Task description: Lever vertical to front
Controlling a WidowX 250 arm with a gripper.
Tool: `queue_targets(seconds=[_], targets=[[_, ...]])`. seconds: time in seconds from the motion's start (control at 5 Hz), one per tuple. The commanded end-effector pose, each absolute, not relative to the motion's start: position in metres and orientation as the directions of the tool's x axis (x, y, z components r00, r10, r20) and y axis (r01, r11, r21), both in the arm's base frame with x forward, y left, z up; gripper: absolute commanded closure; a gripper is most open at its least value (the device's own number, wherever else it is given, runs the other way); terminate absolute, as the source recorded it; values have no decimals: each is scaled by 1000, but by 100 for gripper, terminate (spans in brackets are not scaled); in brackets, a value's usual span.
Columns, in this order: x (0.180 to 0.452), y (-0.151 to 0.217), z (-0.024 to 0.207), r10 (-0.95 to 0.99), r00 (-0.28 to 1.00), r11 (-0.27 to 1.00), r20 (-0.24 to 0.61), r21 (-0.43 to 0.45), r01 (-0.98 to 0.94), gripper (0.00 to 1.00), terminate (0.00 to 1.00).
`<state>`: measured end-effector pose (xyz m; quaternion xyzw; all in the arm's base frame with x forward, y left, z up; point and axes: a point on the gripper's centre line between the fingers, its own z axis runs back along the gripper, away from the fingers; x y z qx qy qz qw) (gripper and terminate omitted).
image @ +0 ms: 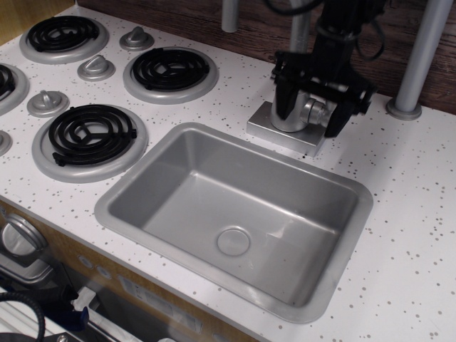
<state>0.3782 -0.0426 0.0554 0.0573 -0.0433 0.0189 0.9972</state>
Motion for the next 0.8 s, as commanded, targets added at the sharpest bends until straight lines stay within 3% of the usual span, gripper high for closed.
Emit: queue_targets(seconds=[0.0,0.2,0.6], targets=[[390,-54,98,-7,955,993,296,112,-28,0,0],[397,-56,105,-45,912,992,407,126,-7,0,0],[413,-55,109,-59,896,994,439,110,12,0,0]])
